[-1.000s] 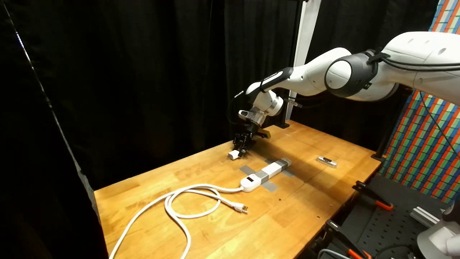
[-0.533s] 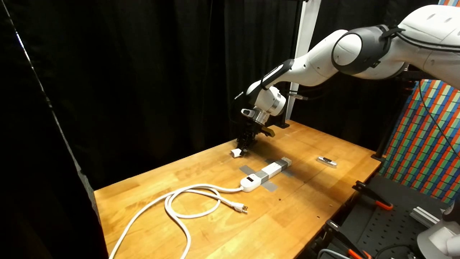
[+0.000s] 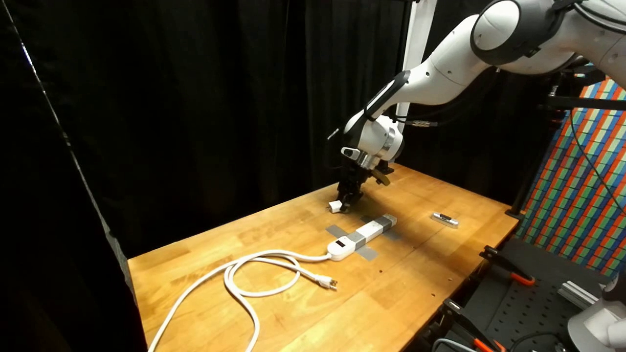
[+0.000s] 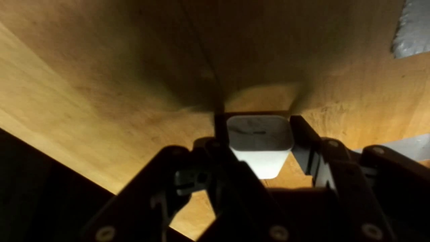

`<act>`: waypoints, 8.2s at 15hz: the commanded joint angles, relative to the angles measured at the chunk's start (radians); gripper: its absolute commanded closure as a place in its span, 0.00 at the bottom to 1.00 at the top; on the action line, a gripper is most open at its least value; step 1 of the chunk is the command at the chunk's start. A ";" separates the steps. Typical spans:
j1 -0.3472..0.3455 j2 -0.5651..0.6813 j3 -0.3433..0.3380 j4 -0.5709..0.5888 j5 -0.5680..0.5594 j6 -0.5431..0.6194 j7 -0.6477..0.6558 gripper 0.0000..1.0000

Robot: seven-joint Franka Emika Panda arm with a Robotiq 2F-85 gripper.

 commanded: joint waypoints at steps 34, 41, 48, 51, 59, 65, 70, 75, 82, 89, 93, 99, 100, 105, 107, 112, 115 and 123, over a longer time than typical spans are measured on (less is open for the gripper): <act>0.248 -0.664 -0.123 -1.069 0.246 0.718 0.581 0.78; 0.777 -0.477 -0.689 -1.094 0.229 0.683 0.754 0.78; 1.239 -0.554 -1.213 -1.111 -0.037 0.453 0.606 0.78; 1.401 -0.654 -1.435 -1.069 -0.171 0.316 0.530 0.78; 1.590 -0.651 -1.683 -0.876 -0.299 -0.046 0.572 0.53; 1.595 -0.590 -1.671 -0.911 -0.279 0.026 0.639 0.78; 1.551 -0.430 -1.591 -0.870 -0.301 0.085 0.803 0.78; 1.377 -0.410 -1.417 -0.753 -0.776 -0.020 1.217 0.78; 1.003 -0.487 -1.061 -0.578 -1.341 -0.138 1.258 0.78; 0.519 -0.461 -0.518 -0.452 -1.630 -0.162 1.256 0.78; 0.405 -0.437 -0.363 -0.442 -1.675 -0.244 1.285 0.78; 0.336 -0.385 -0.257 -0.432 -1.656 -0.266 1.330 0.78; 0.330 -0.375 -0.248 -0.429 -1.656 -0.265 1.331 0.78; 0.317 -0.333 -0.225 -0.414 -1.659 -0.266 1.343 0.78; 0.320 -0.312 -0.221 -0.402 -1.653 -0.280 1.347 0.78; 0.327 -0.262 -0.203 -0.377 -1.642 -0.325 1.348 0.78; 0.329 -0.249 -0.191 -0.374 -1.646 -0.332 1.352 0.78; 0.338 -0.256 -0.180 -0.387 -1.652 -0.355 1.374 0.78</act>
